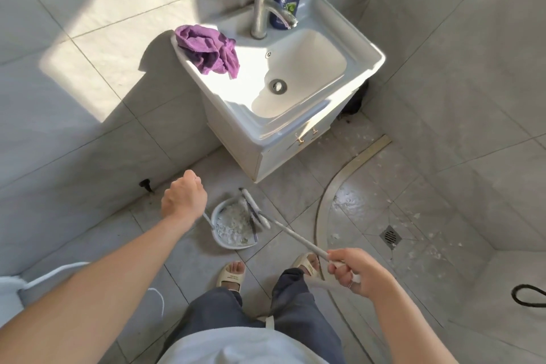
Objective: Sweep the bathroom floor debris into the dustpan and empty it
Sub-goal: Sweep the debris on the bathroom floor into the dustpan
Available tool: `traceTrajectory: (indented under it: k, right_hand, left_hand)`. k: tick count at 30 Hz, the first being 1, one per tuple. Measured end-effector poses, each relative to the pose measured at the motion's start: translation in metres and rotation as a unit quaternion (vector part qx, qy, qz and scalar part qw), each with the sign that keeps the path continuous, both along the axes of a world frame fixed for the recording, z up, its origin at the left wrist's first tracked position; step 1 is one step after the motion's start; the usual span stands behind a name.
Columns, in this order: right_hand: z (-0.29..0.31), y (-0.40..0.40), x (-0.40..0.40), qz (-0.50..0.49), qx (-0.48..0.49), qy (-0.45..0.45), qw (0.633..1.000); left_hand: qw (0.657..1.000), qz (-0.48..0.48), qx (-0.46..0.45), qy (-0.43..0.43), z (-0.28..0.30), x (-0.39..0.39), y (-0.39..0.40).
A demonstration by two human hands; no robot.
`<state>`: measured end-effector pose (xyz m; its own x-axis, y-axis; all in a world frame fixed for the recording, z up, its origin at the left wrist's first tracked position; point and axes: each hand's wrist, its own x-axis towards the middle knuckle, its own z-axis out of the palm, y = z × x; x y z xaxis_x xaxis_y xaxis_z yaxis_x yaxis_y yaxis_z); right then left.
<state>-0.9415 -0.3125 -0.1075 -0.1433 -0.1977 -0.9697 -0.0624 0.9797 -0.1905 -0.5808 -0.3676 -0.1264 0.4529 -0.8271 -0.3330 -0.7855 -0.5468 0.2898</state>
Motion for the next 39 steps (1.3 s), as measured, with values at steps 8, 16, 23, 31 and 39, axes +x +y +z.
traceTrajectory:
  k: [8, 16, 23, 31, 39]
  right_hand:
    - [0.013, 0.031, 0.009, -0.070, -0.038, 0.020, 0.997]
    - [-0.031, 0.053, 0.035, -0.165, -0.003, 0.011, 0.986]
    - [-0.046, 0.072, 0.070, -0.245, 0.046, -0.133, 0.959]
    - [-0.019, 0.059, 0.018, -0.277, 0.049, -0.223, 0.933]
    - [-0.037, 0.065, 0.058, -0.189, 0.049, -0.110, 0.975]
  left_hand:
    - [1.000, -0.020, 0.001, 0.010, 0.002, -0.006, -0.005]
    - [0.997, -0.069, 0.029, 0.004, 0.009, 0.040, -0.012]
    - [0.993, -0.116, 0.023, -0.011, 0.004, 0.056, -0.003]
    - [0.994, -0.108, -0.008, -0.021, 0.000, 0.062, -0.004]
    - [0.993, -0.113, -0.017, -0.022, -0.001, 0.047, -0.008]
